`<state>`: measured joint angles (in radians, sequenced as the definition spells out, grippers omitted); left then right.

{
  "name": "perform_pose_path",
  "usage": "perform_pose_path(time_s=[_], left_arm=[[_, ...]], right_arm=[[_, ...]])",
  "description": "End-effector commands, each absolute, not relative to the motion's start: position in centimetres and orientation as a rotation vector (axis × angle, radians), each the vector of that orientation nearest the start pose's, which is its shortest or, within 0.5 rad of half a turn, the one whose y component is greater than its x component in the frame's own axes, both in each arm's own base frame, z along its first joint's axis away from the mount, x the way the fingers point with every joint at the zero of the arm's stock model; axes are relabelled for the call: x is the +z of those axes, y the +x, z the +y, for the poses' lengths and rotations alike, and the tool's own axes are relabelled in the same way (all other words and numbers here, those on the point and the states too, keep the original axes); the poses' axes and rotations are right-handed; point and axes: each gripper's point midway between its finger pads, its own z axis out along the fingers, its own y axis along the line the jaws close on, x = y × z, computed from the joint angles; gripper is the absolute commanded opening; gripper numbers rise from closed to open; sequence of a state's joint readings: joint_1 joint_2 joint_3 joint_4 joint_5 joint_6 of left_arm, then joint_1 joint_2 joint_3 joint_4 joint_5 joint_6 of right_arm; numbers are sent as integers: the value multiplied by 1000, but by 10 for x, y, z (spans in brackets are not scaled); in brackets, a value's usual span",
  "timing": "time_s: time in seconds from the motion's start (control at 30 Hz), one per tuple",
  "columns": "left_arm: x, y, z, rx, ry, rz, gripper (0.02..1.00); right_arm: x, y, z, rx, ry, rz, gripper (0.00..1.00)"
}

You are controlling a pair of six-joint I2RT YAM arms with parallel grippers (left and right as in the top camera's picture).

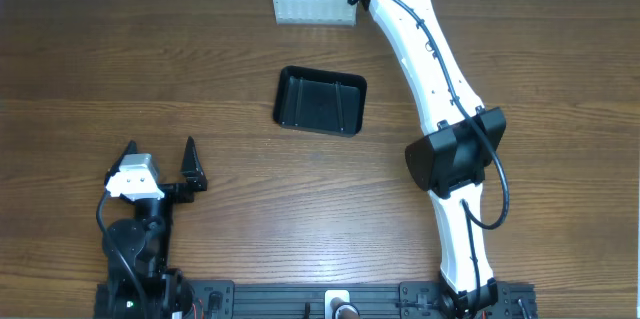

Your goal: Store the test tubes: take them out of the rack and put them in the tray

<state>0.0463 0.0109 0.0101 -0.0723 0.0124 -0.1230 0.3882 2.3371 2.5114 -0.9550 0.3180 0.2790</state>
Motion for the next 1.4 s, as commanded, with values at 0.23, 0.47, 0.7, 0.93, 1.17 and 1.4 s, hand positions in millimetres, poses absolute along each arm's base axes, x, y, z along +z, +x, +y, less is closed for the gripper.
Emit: perform_pose_path(time_s=[0.23,0.47,0.7,0.93,1.17,1.4], left_arm=[[157,246,7,-68,-108,1641,998],[157,246,7,-68,-108,1642,998],[157,246,7,-68,-108,1642,998],[157,246,7,-68,-108,1641,998],[157,246,7,-68,-108,1642,996],[157,246,7,-68,-108,1642,998]], right_arm=[[196,617,182,-84,-28,2260,919],[177,627,193,-68,-39,2250,921],[161,631,196,-76,-52,2260,917],[142,633,199,-86,-69,2279,912],[129,634,201,-92,-76,2294,893],[121,635,203,-92,-78,2297,853]])
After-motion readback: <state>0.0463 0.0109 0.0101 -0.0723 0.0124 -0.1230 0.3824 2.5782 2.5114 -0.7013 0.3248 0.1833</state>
